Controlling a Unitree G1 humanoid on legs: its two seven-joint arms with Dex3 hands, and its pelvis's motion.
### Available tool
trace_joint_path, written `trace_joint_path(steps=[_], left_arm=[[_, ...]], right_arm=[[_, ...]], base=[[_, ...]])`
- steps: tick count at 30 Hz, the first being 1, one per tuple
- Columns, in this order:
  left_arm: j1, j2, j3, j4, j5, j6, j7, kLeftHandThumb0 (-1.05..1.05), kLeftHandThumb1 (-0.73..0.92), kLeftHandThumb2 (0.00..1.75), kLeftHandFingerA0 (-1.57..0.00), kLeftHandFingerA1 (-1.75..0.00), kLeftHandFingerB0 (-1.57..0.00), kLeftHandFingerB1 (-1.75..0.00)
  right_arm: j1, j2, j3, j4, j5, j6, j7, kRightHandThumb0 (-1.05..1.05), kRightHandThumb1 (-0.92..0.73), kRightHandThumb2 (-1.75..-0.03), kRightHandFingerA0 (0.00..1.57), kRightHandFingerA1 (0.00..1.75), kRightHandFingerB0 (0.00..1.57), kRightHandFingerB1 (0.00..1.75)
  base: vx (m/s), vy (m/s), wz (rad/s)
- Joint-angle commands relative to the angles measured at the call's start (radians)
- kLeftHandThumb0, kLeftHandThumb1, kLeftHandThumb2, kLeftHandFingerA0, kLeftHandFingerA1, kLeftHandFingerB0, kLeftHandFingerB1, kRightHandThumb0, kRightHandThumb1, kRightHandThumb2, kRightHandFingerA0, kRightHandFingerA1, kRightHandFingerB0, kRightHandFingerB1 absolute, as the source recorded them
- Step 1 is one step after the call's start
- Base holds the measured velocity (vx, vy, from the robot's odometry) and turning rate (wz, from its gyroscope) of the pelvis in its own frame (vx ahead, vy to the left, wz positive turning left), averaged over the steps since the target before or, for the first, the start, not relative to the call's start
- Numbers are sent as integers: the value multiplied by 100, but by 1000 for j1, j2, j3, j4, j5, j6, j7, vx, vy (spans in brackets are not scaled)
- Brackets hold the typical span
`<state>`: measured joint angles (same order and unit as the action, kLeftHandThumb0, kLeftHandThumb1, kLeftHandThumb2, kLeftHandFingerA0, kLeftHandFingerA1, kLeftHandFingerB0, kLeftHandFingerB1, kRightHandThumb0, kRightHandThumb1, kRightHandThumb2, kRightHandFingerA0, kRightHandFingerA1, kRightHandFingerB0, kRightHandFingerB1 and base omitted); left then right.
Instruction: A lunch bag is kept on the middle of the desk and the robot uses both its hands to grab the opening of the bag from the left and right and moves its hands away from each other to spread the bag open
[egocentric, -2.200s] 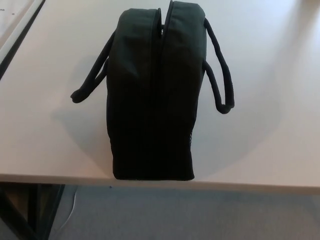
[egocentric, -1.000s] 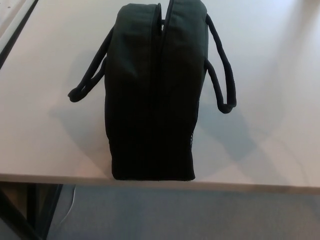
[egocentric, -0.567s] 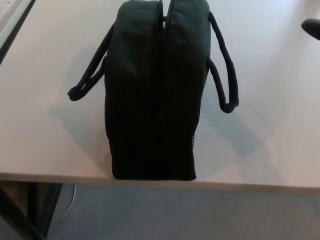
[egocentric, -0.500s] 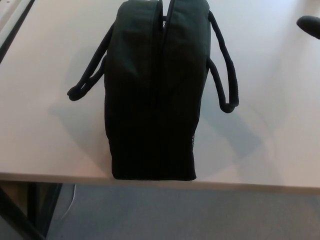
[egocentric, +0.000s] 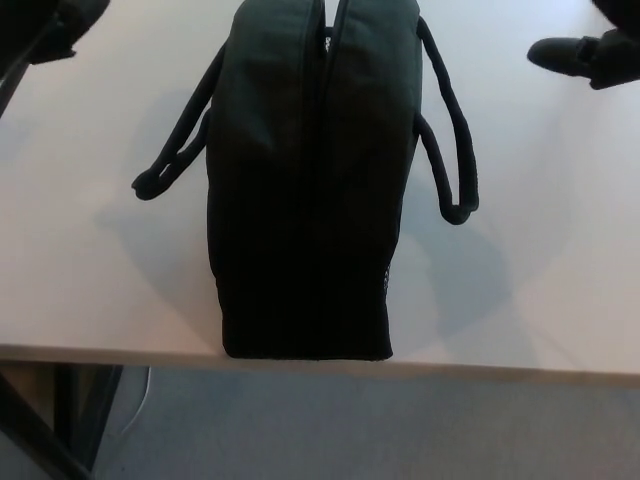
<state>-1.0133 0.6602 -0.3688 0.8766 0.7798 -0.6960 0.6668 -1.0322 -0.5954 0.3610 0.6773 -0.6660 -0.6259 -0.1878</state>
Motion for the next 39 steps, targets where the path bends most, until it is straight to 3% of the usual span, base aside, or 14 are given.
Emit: trace_joint_path(steps=[1,2,12,14,15,16,24,25,26,27,31,32,33,39], left_arm=[[-182,-1,-252,163,365,86,424,-2,54,63,-26,-34,-10,-17],[-189,-6,-268,168,369,86,435,-1,59,58,-31,-32,-1,-29],[-257,-63,-377,204,372,54,534,2,58,63,-26,-33,-10,-17],[-271,-73,-382,205,357,23,536,-3,54,64,-26,-35,-9,-17],[-275,-77,-389,207,356,26,540,-17,51,61,-26,-35,-8,-19],[-279,-82,-399,202,362,31,554,-9,55,57,-30,-31,-10,-28],[-226,-85,-434,174,367,22,651,1,57,56,-29,-30,-19,-30],[-207,-81,-431,177,354,7,647,2,42,91,-14,-49,0,-44],[-192,-77,-427,179,341,-7,638,2,42,91,-14,-49,0,-44],[-180,-75,-428,182,337,-18,648,3,55,69,-25,-33,-7,-26],[-136,-71,-432,205,332,-25,697,1,54,65,-24,-35,-9,-16],[-126,-66,-435,212,333,-26,701,5,55,68,-26,-33,-8,-24],[-122,-65,-437,217,334,-26,706,5,55,68,-26,-33,-8,-24],[-80,-29,-449,242,339,-49,726,12,58,68,-30,-35,-7,-26]], right_arm=[[-145,-53,194,65,-243,-225,6,-45,-57,-58,60,39,52,36],[-145,-48,205,61,-251,-222,-2,-47,-57,-57,64,39,55,36],[-154,-3,285,65,-202,-267,101,-41,-65,-60,60,40,47,35],[-164,-5,332,46,-318,-261,-47,-43,-60,-59,70,41,51,36],[-164,-1,341,43,-325,-249,-49,-51,-48,-80,59,54,46,49],[-165,7,350,47,-328,-248,-61,-47,-54,-58,64,41,53,37],[-170,28,333,112,-191,-293,53,-36,-53,-56,62,40,50,36],[-170,19,335,101,-207,-292,34,-37,-56,-57,68,43,51,36],[-171,10,340,89,-231,-289,7,-37,-56,-57,68,43,51,36],[-169,4,340,87,-250,-291,-36,-38,-56,-58,73,44,53,37],[-188,-8,335,100,-243,-313,-31,-40,-60,-60,68,42,53,37],[-191,-14,330,104,-246,-312,-42,-39,-58,-58,87,63,56,37],[-193,-16,328,107,-248,-313,-47,-39,-58,-58,87,63,56,37],[-198,-86,302,102,-277,-331,-86,-44,-56,-58,60,40,52,36]], base=[[0,0,0],[0,0,0],[0,0,0],[0,0,0],[0,0,0],[0,0,0],[0,0,0],[0,0,0],[0,0,0],[0,0,0],[0,0,0],[0,0,0],[0,0,0],[0,0,0]])
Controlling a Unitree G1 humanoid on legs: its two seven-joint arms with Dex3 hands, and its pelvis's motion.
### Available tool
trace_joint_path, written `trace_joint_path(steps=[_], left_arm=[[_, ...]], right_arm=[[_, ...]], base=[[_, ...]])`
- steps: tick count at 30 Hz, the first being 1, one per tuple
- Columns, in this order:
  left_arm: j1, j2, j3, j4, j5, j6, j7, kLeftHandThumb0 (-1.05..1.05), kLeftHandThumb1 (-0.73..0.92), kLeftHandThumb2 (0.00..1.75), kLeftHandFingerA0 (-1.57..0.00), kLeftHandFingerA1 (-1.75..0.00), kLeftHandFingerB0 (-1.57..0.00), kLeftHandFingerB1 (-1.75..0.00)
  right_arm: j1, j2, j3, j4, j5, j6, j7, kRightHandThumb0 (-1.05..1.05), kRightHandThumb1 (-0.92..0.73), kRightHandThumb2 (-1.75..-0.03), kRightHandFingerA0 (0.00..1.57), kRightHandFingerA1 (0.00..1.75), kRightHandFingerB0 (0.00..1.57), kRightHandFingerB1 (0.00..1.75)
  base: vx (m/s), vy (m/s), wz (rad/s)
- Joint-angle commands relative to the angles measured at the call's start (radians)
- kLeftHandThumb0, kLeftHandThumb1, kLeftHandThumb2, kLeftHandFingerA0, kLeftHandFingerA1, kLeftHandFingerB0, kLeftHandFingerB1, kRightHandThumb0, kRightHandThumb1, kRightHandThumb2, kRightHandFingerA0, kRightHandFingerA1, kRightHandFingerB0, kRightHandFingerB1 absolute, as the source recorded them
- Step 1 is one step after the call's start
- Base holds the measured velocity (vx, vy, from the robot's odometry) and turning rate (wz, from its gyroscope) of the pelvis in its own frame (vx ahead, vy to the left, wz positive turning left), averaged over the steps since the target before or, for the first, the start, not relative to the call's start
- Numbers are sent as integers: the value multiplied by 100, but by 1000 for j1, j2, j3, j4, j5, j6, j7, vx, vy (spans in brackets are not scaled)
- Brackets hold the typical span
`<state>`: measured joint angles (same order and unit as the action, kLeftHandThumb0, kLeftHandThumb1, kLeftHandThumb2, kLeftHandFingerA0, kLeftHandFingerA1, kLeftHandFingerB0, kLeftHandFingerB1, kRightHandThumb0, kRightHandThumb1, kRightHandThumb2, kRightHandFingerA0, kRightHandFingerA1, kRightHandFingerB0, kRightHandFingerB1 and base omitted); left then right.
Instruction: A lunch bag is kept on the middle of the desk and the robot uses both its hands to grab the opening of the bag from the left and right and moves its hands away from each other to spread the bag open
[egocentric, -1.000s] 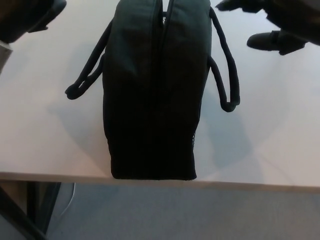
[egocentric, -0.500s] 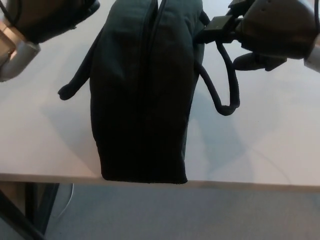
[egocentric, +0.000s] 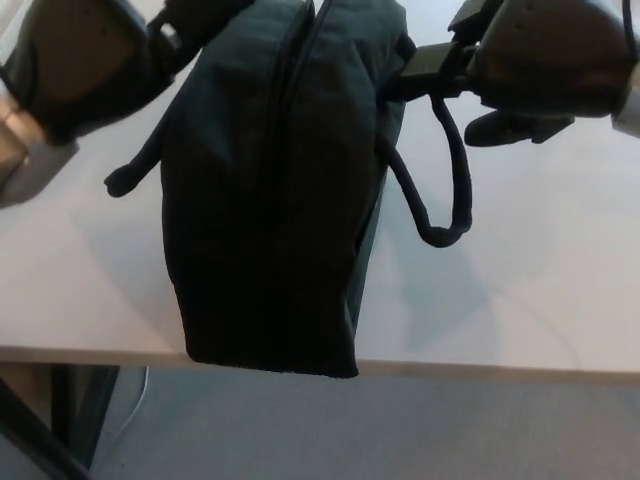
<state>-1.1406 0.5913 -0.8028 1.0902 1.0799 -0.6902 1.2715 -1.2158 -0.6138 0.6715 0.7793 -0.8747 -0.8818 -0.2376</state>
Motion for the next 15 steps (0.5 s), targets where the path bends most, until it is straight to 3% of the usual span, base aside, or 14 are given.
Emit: trace_joint_path(steps=[1,3,5,15], left_arm=[[51,44,-15,32,38,-60,121,11,59,68,-30,-36,-7,-24],[64,73,-16,39,42,-58,108,9,58,67,-30,-33,-2,-27],[68,84,-16,41,44,-64,104,7,57,68,-27,-37,-6,-19],[93,105,-46,48,73,-68,157,10,57,67,-34,-35,-8,-28]], right_arm=[[-14,-74,-11,-3,-69,-73,-32,-44,-59,-58,59,39,52,36],[-16,-88,-20,4,-67,-79,-20,-40,-56,-57,58,40,51,36],[-15,-94,-23,5,-75,-78,-25,-40,-55,-57,58,39,51,36],[-23,-102,-51,14,-87,-104,-35,-41,-60,-58,58,39,51,36]], base=[[0,0,0],[0,0,0],[0,0,0],[0,0,0]])
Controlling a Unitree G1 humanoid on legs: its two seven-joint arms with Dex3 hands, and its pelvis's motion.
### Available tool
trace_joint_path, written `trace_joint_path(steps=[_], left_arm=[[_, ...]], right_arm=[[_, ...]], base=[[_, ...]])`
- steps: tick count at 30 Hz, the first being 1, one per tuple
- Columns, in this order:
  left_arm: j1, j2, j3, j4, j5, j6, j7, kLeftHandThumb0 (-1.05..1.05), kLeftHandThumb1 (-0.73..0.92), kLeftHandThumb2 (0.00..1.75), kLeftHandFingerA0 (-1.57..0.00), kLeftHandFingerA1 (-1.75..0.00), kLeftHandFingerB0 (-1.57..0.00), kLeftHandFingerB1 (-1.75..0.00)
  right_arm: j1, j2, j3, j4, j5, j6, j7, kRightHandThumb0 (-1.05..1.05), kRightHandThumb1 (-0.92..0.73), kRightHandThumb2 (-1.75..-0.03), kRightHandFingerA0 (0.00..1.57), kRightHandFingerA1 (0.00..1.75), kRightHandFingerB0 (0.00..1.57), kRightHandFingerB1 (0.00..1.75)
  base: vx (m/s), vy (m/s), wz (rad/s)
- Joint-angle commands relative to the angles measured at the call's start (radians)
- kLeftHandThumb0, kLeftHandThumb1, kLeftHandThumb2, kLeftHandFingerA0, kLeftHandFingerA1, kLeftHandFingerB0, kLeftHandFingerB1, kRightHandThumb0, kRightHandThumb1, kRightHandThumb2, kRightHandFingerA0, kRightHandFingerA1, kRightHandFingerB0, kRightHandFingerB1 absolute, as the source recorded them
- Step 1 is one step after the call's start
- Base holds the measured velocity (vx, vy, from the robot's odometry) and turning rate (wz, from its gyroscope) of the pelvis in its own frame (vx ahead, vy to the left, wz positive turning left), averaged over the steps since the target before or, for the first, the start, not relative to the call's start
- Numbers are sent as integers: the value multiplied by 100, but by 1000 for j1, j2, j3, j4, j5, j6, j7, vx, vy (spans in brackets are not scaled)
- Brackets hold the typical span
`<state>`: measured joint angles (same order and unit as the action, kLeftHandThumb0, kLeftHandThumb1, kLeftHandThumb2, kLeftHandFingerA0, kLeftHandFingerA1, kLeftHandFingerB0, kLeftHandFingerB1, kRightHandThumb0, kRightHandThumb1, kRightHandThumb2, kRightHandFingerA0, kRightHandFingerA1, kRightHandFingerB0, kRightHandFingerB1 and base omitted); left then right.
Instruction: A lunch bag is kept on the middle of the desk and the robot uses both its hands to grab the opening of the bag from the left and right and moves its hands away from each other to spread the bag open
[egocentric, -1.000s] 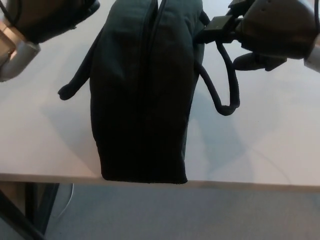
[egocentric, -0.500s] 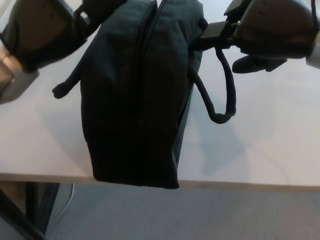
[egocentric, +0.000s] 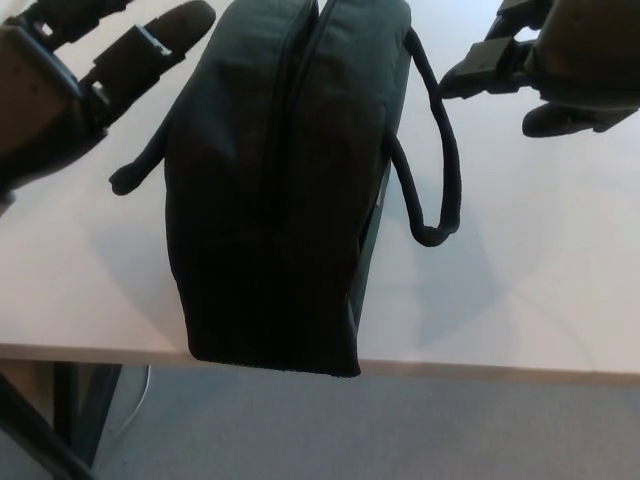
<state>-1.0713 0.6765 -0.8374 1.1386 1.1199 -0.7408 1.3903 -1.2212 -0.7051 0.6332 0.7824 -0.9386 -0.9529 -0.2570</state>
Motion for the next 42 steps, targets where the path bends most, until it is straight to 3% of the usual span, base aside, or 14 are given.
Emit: trace_joint_path(steps=[1,2,4,5,6,28,31,32,33,38,39,40,41,42], left_arm=[[31,18,-15,-5,37,-9,36,8,59,64,-32,-34,-7,-28],[35,17,-20,-11,44,6,43,7,40,92,-18,-51,-1,-46],[35,13,-22,-17,48,8,53,7,42,94,-18,-51,-4,-47],[32,-1,-20,-20,43,4,52,6,42,94,-19,-51,-3,-47],[31,-5,-19,-20,42,2,52,8,60,65,-33,-35,-9,-30],[27,-58,-1,-74,30,-24,40,5,61,64,-25,-32,-10,-20],[27,-58,-4,-95,41,-18,66,4,63,62,-31,-35,-6,-24],[29,-57,-6,-101,46,-13,75,4,59,64,-28,-35,-8,-23],[36,-59,-12,-117,59,-5,108,1,52,64,-25,-36,-10,-22],[62,-67,-16,-168,85,33,175,-4,37,87,-15,-51,0,-45],[81,-66,-10,-198,88,55,161,-7,53,56,-29,-36,-10,-28],[95,-66,-7,-223,88,57,155,-8,33,83,-24,-55,0,-46],[98,-66,-6,-228,88,55,154,-8,33,83,-24,-55,0,-46],[104,-68,-6,-238,91,54,157,-12,51,55,-35,-38,-10,-31]], right_arm=[[-24,-3,-16,24,-14,-39,-10,-41,-60,-58,59,39,49,36],[-30,3,-19,31,-4,-39,10,-42,-59,-59,57,38,47,35],[-41,10,-22,41,-10,-39,7,-41,-58,-58,58,39,48,35],[-46,11,-21,43,-27,-23,-12,-43,-59,-58,58,39,48,36],[-48,11,-22,44,-29,-18,-12,-43,-60,-58,58,38,48,36],[-85,29,-10,107,-67,-28,-63,-37,-56,-57,82,44,66,40],[-101,53,-12,128,-64,0,-50,-38,-54,-57,68,42,66,41],[-118,60,-11,142,-66,1,-50,-46,-50,-86,53,55,60,57],[-149,75,-17,162,-59,14,-47,-37,-57,-58,60,40,62,40],[-205,122,-37,237,-39,32,-94,-34,-53,-55,74,42,63,40],[-220,130,-40,244,-37,63,-73,-37,-61,-59,69,42,58,39],[-232,142,-47,255,-29,86,-63,-36,-59,-58,75,43,60,39],[-235,145,-49,259,-27,88,-64,-36,-59,-58,75,43,60,39],[-242,153,-50,267,-26,98,-66,-43,-48,-77,77,59,55,52]], base=[[0,0,0],[0,0,0],[0,0,0],[0,0,0],[0,0,0],[0,0,0],[0,0,0],[0,0,0],[0,0,0],[0,0,0],[0,0,0],[0,0,0],[0,0,0],[0,0,0]])
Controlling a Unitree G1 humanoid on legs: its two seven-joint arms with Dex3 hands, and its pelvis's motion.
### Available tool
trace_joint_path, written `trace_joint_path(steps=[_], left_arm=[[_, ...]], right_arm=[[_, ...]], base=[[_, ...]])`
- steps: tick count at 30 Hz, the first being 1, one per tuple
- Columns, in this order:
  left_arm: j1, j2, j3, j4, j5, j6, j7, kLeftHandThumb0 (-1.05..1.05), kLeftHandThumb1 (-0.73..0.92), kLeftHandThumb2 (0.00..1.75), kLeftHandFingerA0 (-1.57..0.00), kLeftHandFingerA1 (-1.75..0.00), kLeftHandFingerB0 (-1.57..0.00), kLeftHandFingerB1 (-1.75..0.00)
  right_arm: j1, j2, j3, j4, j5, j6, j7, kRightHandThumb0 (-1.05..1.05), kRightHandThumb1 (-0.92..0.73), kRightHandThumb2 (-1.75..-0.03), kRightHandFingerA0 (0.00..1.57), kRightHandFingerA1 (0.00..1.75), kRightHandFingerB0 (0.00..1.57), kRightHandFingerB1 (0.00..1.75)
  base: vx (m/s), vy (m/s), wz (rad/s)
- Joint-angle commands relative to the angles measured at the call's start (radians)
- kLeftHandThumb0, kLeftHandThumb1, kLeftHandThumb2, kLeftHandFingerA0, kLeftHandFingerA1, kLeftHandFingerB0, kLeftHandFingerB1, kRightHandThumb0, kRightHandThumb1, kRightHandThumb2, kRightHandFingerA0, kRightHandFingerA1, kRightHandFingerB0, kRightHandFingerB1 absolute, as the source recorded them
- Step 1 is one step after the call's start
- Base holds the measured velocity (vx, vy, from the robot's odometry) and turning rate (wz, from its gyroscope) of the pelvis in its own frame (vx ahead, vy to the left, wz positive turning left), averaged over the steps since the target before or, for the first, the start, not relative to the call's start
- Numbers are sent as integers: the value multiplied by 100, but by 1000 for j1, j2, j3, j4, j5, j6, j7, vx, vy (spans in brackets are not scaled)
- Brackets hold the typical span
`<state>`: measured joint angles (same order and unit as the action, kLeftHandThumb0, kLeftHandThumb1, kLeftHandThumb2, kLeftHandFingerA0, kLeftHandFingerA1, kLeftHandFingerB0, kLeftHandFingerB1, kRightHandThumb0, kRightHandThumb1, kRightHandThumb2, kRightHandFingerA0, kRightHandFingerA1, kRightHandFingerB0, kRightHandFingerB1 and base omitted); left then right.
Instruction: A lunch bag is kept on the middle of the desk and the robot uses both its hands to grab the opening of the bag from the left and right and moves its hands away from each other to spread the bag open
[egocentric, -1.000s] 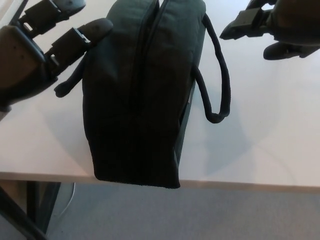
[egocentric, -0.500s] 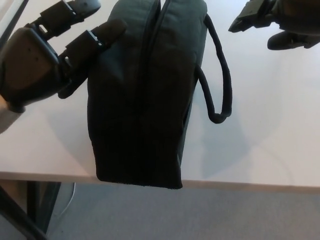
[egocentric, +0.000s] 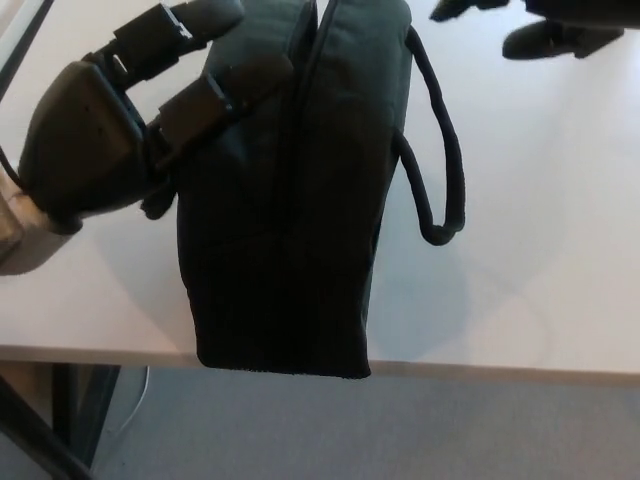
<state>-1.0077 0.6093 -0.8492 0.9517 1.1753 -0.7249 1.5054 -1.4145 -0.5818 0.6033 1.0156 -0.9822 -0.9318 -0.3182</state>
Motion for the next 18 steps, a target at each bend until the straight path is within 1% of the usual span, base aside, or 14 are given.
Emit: trace_joint_path(steps=[1,3,4,5,6,7,8,10,11,12,14,15,16,18], left_arm=[[52,-2,7,-69,35,36,33,-7,52,55,-35,-41,-13,-32],[72,1,11,-100,29,26,5,-9,51,55,-33,-40,-10,-32],[83,4,11,-115,24,11,-11,-6,33,82,-25,-56,-2,-48],[96,8,11,-133,20,-6,-28,-6,33,82,-25,-56,-2,-48],[99,8,10,-138,23,-14,-26,-1,49,55,-41,-41,-13,-34],[102,8,10,-142,24,-17,-26,-1,49,55,-41,-41,-13,-34],[101,-2,0,-139,33,-34,-3,2,49,58,-41,-44,-16,-35],[99,-11,-7,-130,39,-45,13,-1,50,58,-41,-44,-18,-35],[102,-25,-17,-120,51,-36,26,4,49,63,-42,-46,-18,-34],[104,-32,-23,-115,56,-34,31,7,50,63,-42,-46,-20,-34],[106,-40,-30,-105,58,-42,29,8,48,63,-41,-45,-19,-34],[110,-40,-34,-106,60,-42,24,4,49,58,-42,-42,-21,-33],[115,-40,-38,-108,63,-42,17,4,49,58,-42,-42,-21,-33],[119,-46,-44,-113,68,-40,29,5,49,58,-48,-44,-26,-33]], right_arm=[[-53,39,-26,41,22,87,-14,-35,-50,-56,96,54,63,40],[-59,53,-34,52,26,98,-33,-34,-50,-56,97,56,63,41],[-62,57,-36,54,27,96,-36,-34,-51,-56,91,49,64,40],[-65,59,-39,55,30,92,-36,-34,-51,-56,91,49,64,40],[-68,60,-42,54,35,92,-21,-35,-52,-57,84,46,63,40],[-70,60,-44,53,37,92,-15,-35,-52,-57,84,46,63,40],[-74,64,-58,52,60,91,20,-34,-54,-57,75,43,62,39],[-77,66,-63,50,63,92,30,-35,-55,-56,76,43,62,39],[-79,67,-72,44,73,98,54,-43,-47,-76,75,58,54,50],[-78,68,-76,39,76,101,63,-34,-56,-58,88,51,58,39],[-74,71,-80,34,78,103,66,-34,-56,-57,87,54,57,38],[-68,73,-76,28,71,99,50,-32,-54,-56,91,55,60,39],[-62,75,-70,21,60,94,25,-32,-54,-56,91,55,60,39],[-50,81,-69,31,70,74,25,-38,-54,-58,89,50,60,39]], base=[[0,0,0],[0,0,0],[0,0,0],[0,0,0],[0,0,0],[0,0,0],[0,0,0],[0,0,0],[0,0,0],[0,0,0],[0,0,0],[0,0,0],[0,0,0],[0,0,0]])
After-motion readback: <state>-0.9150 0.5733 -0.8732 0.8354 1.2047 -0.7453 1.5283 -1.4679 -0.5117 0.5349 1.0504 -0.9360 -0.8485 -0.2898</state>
